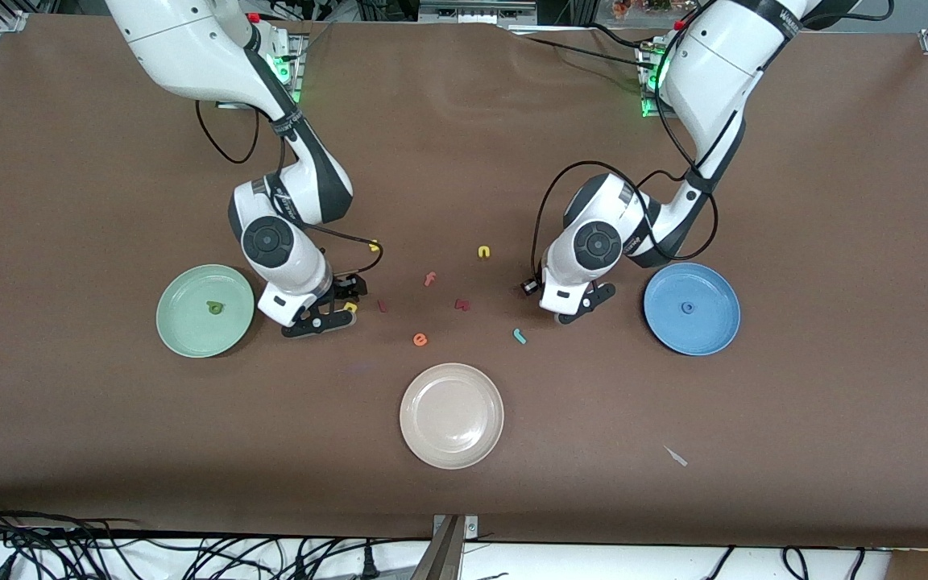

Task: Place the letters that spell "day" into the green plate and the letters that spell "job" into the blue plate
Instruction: 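Grasp the red a and the yellow o with the left and right grippers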

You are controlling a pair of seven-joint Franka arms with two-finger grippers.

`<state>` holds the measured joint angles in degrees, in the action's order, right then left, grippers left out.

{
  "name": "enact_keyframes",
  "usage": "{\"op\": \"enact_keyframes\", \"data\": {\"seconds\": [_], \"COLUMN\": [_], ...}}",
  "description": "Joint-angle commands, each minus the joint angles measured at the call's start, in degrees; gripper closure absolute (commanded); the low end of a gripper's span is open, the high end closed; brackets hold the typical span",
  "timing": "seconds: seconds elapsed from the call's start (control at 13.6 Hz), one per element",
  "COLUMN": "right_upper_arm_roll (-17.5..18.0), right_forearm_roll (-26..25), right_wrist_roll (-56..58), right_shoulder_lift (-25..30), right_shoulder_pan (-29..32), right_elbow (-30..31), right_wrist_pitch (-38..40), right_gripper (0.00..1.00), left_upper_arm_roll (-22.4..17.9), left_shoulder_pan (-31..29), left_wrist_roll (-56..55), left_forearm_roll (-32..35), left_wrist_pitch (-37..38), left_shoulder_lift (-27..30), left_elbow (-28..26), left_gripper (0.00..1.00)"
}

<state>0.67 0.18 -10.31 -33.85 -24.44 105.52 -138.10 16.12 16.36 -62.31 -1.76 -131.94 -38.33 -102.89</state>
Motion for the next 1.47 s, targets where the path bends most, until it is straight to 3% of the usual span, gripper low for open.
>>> {"op": "enact_keyframes", "data": {"seconds": [0.0,0.15,0.44,0.59,0.81,1.17,1.32,1.39], "right_upper_arm_roll": [-0.1,-0.1,-0.1,-0.1,-0.1,-0.1,-0.1,-0.1], "right_forearm_roll": [0.2,0.2,0.2,0.3,0.3,0.4,0.5,0.5], "right_wrist_roll": [0.9,1.4,1.7,1.6,1.1,1.0,0.9,0.9], "right_shoulder_lift": [-2.1,-2.8,-4.4,-4.6,-4.7,-4.8,-4.8,-5.0], "right_shoulder_pan": [-0.7,-0.8,-1.0,-1.4,-1.4,-1.4,-1.4,-1.4], "right_elbow": [-1.5,-1.8,-2.9,-2.9,-3.0,-3.2,-3.2,-3.2], "right_wrist_pitch": [-1.8,-2.5,-2.5,-2.5,-2.5,-2.5,-2.6,-2.5], "right_gripper": [0.0,0.0,0.06,0.21,0.31,0.48,0.53,0.58], "left_upper_arm_roll": [-0.4,-0.6,-0.8,-0.9,-0.9,-0.9,-0.9,-0.9], "left_shoulder_pan": [-2.6,-4.7,-12.6,-16.8,-21.2,-22.3,-21.9,-22.0], "left_wrist_roll": [2.6,8.7,25.3,32.2,40.3,41.8,41.7,41.7], "left_forearm_roll": [3.5,3.8,4.7,4.7,7.7,8.1,8.1,8.1], "left_wrist_pitch": [8.7,13.4,14.8,15.2,15.7,15.2,15.0,15.0], "left_shoulder_lift": [3.0,3.7,4.5,4.6,4.1,1.9,1.2,1.0], "left_elbow": [3.0,5.1,5.3,5.3,5.2,4.8,4.8,4.8], "left_gripper": [1.0,1.0,1.0,1.0,1.0,0.97,0.77,0.51]}}
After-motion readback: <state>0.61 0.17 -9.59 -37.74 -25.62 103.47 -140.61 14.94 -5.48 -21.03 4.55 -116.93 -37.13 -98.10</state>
